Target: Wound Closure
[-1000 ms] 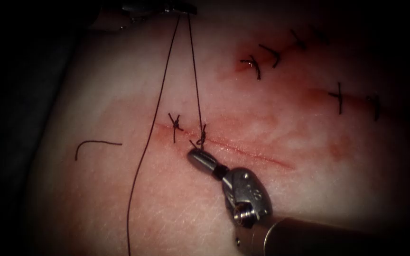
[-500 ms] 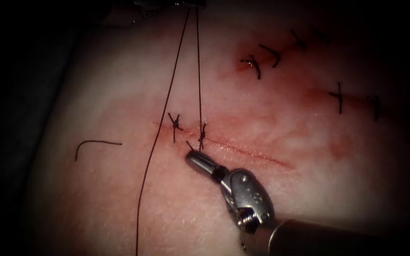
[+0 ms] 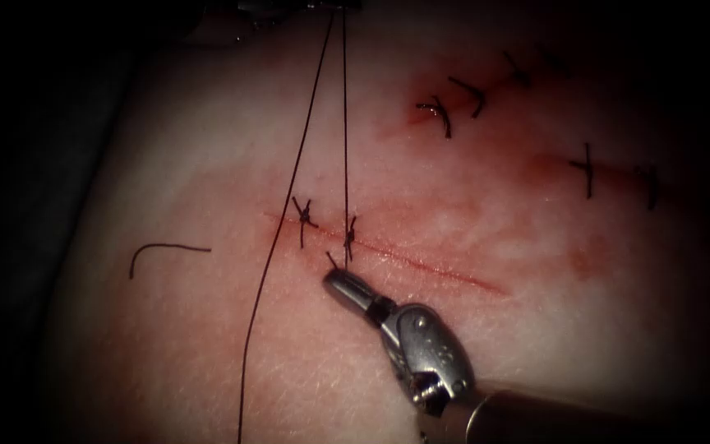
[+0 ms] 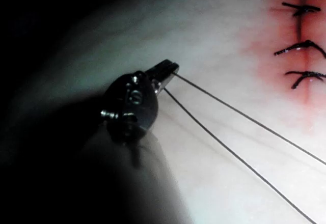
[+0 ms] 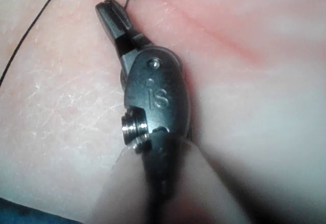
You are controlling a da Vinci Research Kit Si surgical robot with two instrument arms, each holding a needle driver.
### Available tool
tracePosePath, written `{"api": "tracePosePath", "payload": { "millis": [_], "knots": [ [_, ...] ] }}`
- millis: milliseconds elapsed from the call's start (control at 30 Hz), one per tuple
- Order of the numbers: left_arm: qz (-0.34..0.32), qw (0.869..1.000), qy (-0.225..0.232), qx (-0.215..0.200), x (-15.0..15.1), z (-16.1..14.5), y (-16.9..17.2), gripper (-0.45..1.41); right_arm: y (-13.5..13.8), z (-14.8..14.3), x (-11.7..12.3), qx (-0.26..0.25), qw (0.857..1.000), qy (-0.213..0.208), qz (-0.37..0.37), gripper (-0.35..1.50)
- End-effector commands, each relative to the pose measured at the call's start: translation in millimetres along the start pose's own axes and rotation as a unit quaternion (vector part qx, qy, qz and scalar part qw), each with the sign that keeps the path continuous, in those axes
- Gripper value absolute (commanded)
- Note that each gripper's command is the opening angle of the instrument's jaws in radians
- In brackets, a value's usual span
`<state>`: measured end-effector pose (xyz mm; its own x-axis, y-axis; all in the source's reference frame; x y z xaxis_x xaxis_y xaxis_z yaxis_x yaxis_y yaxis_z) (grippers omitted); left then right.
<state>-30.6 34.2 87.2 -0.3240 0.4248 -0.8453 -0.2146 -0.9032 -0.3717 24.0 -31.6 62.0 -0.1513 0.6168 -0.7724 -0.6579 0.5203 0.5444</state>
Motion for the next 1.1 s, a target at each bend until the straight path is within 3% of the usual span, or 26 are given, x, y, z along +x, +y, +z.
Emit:
{"api": "tracePosePath", "payload": {
  "millis": [33,200,333,367,400,500,533,567,667,800,867,1100],
  "knots": [
    [0.001,1.0,0.002,-0.002,-0.2,0.7,-0.4,-0.45,-0.5,0.2,-1.3,0.002,1.0,-0.003,0.0,-0.35],
    [0.002,1.0,0.009,-0.008,-0.2,0.4,-0.1,-0.45,-0.5,0.2,-1.3,0.003,1.0,-0.003,0.0,-0.35],
    [-0.012,1.0,-0.004,-0.029,0.0,-0.8,2.2,-0.45,0.1,0.3,-0.7,0.001,1.0,0.019,0.007,-0.28],
    [-0.016,0.999,-0.011,-0.039,0.3,-1.4,3.2,-0.45,0.3,0.2,-0.5,0.0,1.0,0.022,0.009,0.2],
    [-0.019,0.999,-0.017,-0.046,0.5,-1.9,3.9,-0.45,0.5,0.1,-0.3,0.0,1.0,0.023,0.01,0.39],
    [-0.017,0.997,-0.03,-0.064,1.3,-3.7,6.7,-0.45,1.1,-0.5,0.5,0.002,0.999,0.024,0.028,0.57],
    [-0.015,0.996,-0.04,-0.075,1.9,-4.9,8.7,-0.45,1.5,-0.8,0.9,0.003,0.999,0.022,0.036,0.76],
    [-0.015,0.996,-0.04,-0.075,1.9,-4.9,8.7,-0.45,1.5,-0.8,0.9,0.003,0.999,0.022,0.036,0.76],
    [-0.013,0.995,-0.055,-0.078,3.0,-7.0,11.9,-0.45,2.5,-1.4,2.2,0.004,0.999,0.017,0.041,0.99],
    [-0.013,0.995,-0.065,-0.075,3.9,-8.3,14.3,-0.45,3.0,-1.9,3.0,0.006,0.999,0.014,0.045,0.99],
    [-0.014,0.995,-0.071,-0.073,5.1,-9.6,16.8,-0.45,3.6,-2.3,3.8,0.007,0.999,0.011,0.048,0.88],
    [-0.014,0.994,-0.055,-0.093,8.3,-11.7,21.9,-0.45,5.2,-2.3,4.8,0.004,0.999,0.001,0.051,0.73]
  ]
}}
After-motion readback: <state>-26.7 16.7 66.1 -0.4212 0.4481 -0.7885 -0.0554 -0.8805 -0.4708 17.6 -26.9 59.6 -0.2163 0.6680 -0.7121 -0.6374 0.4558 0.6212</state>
